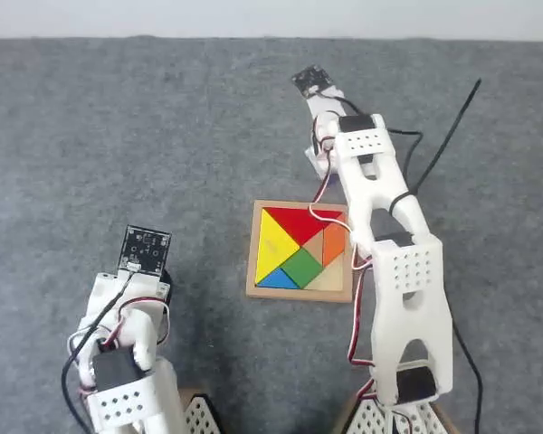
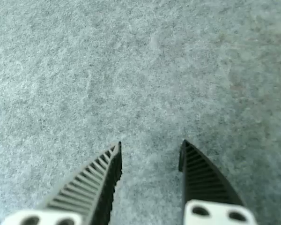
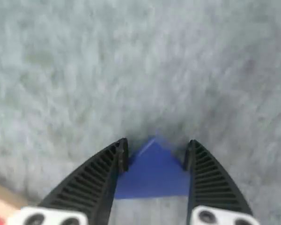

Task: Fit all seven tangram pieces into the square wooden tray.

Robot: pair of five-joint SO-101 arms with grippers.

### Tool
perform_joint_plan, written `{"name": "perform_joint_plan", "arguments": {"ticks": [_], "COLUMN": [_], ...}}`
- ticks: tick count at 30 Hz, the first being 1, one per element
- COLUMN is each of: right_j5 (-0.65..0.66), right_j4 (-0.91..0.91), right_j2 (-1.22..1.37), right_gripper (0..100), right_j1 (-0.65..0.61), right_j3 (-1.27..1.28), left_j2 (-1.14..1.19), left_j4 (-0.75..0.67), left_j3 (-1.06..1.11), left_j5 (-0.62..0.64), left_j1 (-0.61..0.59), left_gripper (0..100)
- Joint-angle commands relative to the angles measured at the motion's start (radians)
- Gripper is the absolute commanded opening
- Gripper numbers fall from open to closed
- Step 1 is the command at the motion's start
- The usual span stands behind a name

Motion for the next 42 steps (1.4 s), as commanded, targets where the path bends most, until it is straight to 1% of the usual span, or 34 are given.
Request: {"name": "perform_joint_plan", "arguments": {"ticks": [1,4,9,11,15,19,23,26,30,33,35,37,39,42], "right_j5": [0.051,0.054,0.068,0.115,0.222,0.313,0.397,0.407,0.414,0.422,0.419,0.414,0.344,0.152], "right_j4": [0.108,0.16,0.211,0.234,0.314,0.357,0.407,0.415,0.441,0.395,0.312,0.186,0.064,-0.044], "right_j2": [-0.013,-0.018,-0.016,-0.018,-0.018,-0.018,-0.025,-0.085,-0.283,-0.479,-0.608,-0.717,-0.805,-0.891], "right_gripper": [14.1,13.2,18.4,18.8,18.9,19.0,18.8,19.0,18.8,18.8,18.9,19.0,19.1,18.8], "right_j1": [0.042,0.105,0.259,0.308,0.364,0.409,0.415,0.412,0.412,0.412,0.415,0.424,0.453,0.481], "right_j3": [-0.052,-0.052,-0.052,-0.052,-0.051,-0.044,-0.003,0.091,0.29,0.526,0.724,0.91,1.045,1.155], "left_j2": [-0.008,-0.008,-0.008,-0.008,-0.008,-0.008,-0.008,-0.008,-0.008,-0.008,-0.008,-0.008,-0.008,-0.008], "left_j4": [0.006,0.006,0.006,0.006,0.006,0.006,0.006,0.006,0.006,0.006,0.006,0.006,0.006,0.006], "left_j3": [-0.01,-0.01,-0.01,-0.01,-0.01,-0.01,-0.01,-0.01,-0.01,-0.01,-0.01,-0.01,-0.01,-0.01], "left_j5": [-0.005,-0.005,-0.005,-0.005,-0.005,-0.005,-0.005,-0.005,-0.005,-0.005,-0.005,-0.005,-0.005,-0.005], "left_j1": [-0.006,-0.006,-0.006,-0.006,-0.006,-0.006,-0.006,-0.006,-0.006,-0.006,-0.006,-0.006,-0.006,-0.006], "left_gripper": [19,19,19,19,19,19,19,19,19,19,19,19,19,19]}}
